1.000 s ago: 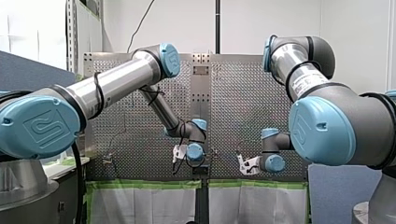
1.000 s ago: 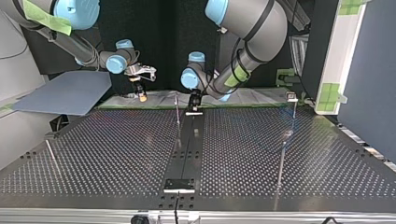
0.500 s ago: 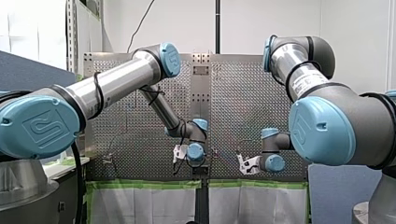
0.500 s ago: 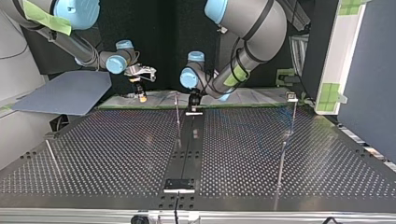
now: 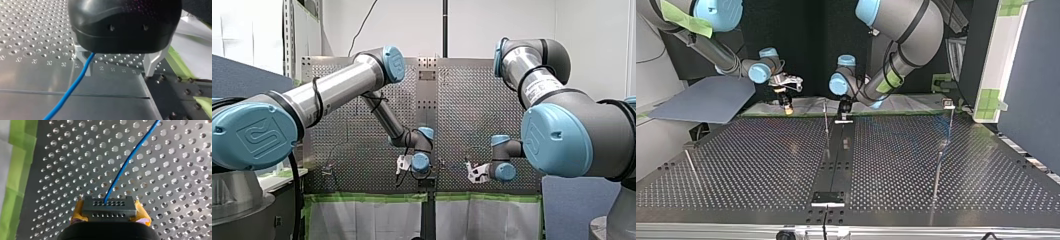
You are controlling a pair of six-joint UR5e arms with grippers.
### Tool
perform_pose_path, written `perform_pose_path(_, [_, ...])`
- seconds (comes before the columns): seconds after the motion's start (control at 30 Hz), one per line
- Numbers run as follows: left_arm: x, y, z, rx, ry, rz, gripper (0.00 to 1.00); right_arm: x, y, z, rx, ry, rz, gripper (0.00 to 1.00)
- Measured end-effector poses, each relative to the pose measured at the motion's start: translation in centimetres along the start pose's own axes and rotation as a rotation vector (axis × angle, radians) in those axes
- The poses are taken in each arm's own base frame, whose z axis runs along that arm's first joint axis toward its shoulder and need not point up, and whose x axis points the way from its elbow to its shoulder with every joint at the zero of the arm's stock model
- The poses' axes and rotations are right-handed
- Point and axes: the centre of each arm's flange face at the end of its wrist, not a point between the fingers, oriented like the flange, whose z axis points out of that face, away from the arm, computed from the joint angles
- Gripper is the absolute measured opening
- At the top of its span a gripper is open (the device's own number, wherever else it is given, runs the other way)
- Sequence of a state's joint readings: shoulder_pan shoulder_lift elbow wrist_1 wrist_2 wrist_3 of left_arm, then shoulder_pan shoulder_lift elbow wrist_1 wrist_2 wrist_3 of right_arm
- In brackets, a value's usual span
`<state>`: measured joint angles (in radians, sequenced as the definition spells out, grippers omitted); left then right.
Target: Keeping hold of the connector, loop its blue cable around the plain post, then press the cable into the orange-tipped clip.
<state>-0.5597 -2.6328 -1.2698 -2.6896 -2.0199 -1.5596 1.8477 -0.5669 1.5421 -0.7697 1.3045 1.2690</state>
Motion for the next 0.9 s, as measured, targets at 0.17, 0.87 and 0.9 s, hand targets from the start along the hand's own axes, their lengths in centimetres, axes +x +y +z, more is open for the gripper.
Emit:
perform_pose_path(0.17, [0.0,-0.3,0.0,0.015,-0.003,0.009,1.00,0.5,0.0,0.4,0.022,0.021,0.003,0.00])
perform_pose_path(0.87, [-0.2,-0.2,-0.3,0.025,0.017,0.020,1.00,1.1,0.2,1.0,0.064,0.051,0.016,0.00])
perform_pose_path(0.9, [-0.3,-0.3,-0.5,0.028,0.024,0.024,1.00,1.1,0.2,1.0,0.064,0.051,0.016,0.00])
